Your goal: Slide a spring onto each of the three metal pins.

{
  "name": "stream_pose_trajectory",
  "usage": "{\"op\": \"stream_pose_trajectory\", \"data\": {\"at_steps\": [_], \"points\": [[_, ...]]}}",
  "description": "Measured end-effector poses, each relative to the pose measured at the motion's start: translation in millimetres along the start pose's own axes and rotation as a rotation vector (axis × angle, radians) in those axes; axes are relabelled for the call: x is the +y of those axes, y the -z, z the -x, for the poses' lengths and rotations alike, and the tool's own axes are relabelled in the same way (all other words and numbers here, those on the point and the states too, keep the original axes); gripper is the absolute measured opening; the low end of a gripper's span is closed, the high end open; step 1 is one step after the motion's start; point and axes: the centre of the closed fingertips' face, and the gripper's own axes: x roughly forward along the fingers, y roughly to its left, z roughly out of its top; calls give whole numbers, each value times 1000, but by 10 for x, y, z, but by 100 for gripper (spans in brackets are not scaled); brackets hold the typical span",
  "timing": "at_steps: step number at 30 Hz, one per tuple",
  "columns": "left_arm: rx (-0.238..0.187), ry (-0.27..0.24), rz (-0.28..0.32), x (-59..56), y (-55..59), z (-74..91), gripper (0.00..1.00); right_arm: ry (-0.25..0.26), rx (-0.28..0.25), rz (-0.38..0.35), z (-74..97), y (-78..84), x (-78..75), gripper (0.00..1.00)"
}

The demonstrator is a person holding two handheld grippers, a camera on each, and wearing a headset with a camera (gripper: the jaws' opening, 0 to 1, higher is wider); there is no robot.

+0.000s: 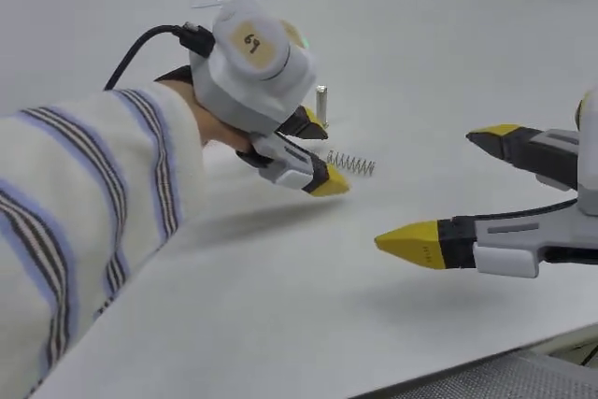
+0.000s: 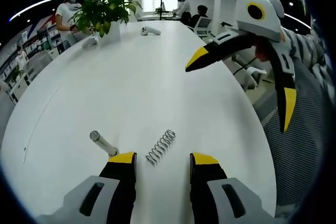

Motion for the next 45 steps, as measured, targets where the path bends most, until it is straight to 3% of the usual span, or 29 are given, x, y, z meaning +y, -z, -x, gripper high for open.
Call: {"op": "stream_pose_trajectory", "data": {"at_steps": [7, 10, 13, 18, 23, 26, 29, 34, 38, 42, 45], "points": [[29, 27, -30, -75, 35, -128, 32, 1, -5, -29, 1, 24, 7, 99], [16, 59, 31, -134, 31, -154, 32, 3, -8, -31, 13, 21, 3, 98], [35, 54, 1, -131, 73, -167, 26, 0, -11, -35, 20, 12, 12, 97], [42, 60, 12, -160, 112, -162, 20, -1, -24, -43, 19, -6, 21, 96], [43, 40, 21, -125, 135, -160, 14, -1, -22, -40, 17, 1, 23, 96], [38, -5, 32, -42, 138, -167, 5, 1, -22, -40, 22, 5, 21, 96], [39, -12, 50, -34, 136, -175, 5, 4, -21, -40, 29, 4, 20, 96], [42, -22, 33, -41, 133, -183, 5, 14, -22, -40, 41, 3, -15, 96], [5, -26, 128, -13, 127, -189, 5, 16, -24, -38, 49, 2, -27, 96], [12, -39, 116, -25, 131, -171, 4, 17, -19, -33, 54, 12, -46, 96], [20, -41, 147, -39, 143, -145, 4, 21, -20, -31, 55, 9, -58, 95]]}}
